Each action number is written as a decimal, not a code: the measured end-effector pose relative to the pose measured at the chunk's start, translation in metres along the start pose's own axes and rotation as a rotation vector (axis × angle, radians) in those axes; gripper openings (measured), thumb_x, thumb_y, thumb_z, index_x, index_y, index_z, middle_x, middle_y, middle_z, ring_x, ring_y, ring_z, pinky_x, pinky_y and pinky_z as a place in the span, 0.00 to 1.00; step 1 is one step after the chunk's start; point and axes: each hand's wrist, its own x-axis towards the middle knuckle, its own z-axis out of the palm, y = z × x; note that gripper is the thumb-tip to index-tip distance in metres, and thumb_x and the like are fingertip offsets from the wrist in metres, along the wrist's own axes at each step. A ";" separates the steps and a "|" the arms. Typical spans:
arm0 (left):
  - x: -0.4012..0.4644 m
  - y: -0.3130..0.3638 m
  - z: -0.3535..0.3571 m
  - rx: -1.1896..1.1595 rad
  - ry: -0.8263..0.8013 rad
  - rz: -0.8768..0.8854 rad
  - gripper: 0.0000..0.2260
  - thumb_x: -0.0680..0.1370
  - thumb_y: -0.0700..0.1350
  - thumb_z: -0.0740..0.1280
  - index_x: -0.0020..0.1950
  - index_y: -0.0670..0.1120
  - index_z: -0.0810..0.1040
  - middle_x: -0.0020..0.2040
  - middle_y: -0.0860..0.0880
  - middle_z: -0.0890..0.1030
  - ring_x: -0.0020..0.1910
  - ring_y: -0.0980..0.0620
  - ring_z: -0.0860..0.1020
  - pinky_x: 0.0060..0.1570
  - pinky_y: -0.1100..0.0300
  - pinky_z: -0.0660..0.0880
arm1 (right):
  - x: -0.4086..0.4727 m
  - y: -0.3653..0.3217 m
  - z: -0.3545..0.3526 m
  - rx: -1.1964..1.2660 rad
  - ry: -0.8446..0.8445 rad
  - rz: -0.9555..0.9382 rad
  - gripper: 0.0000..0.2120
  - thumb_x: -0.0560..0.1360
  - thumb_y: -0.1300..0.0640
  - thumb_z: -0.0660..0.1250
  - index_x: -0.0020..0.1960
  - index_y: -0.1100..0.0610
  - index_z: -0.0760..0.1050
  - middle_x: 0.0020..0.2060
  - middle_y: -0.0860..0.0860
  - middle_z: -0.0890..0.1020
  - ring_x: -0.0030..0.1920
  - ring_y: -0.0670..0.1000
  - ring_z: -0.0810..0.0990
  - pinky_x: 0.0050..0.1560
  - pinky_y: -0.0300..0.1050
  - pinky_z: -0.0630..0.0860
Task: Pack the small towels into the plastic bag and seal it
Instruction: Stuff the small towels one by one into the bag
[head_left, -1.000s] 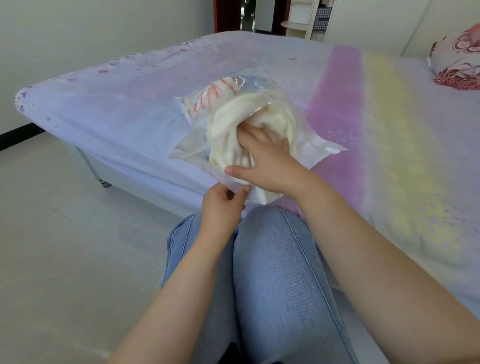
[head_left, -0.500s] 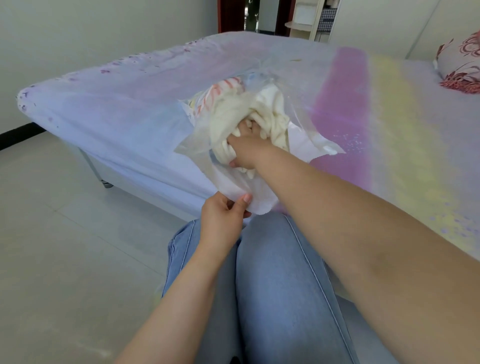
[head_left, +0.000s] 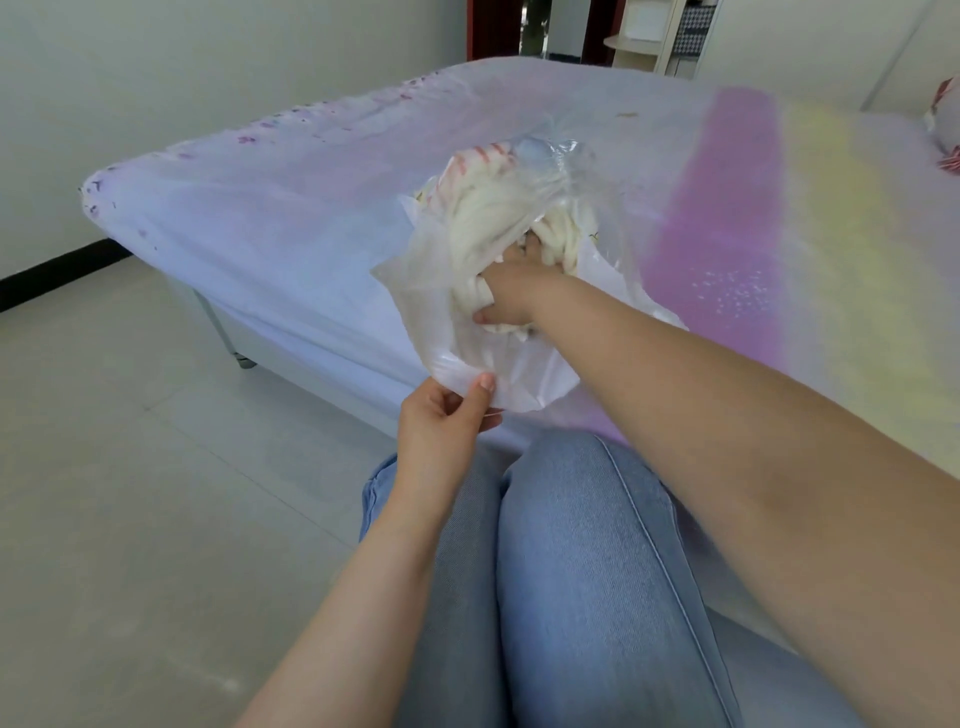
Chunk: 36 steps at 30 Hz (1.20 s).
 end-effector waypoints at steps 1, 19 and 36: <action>-0.001 0.001 0.003 -0.019 0.010 0.001 0.04 0.79 0.41 0.68 0.45 0.42 0.79 0.33 0.48 0.79 0.35 0.53 0.83 0.44 0.58 0.82 | -0.004 0.002 0.001 0.013 0.000 -0.024 0.45 0.70 0.37 0.66 0.77 0.45 0.45 0.77 0.53 0.36 0.75 0.64 0.35 0.72 0.68 0.50; -0.006 0.012 0.046 -0.189 -0.013 -0.041 0.08 0.79 0.40 0.66 0.42 0.43 0.70 0.39 0.44 0.69 0.33 0.54 0.76 0.43 0.56 0.82 | -0.155 0.014 -0.040 0.323 1.120 -0.127 0.11 0.73 0.52 0.66 0.54 0.54 0.78 0.49 0.52 0.79 0.50 0.54 0.77 0.45 0.48 0.74; 0.038 0.020 0.022 -0.180 0.062 0.099 0.10 0.82 0.40 0.62 0.52 0.36 0.80 0.48 0.40 0.84 0.48 0.47 0.84 0.46 0.58 0.79 | -0.126 -0.027 0.030 0.351 0.620 -0.212 0.17 0.74 0.64 0.62 0.59 0.52 0.79 0.49 0.52 0.77 0.51 0.56 0.76 0.41 0.45 0.71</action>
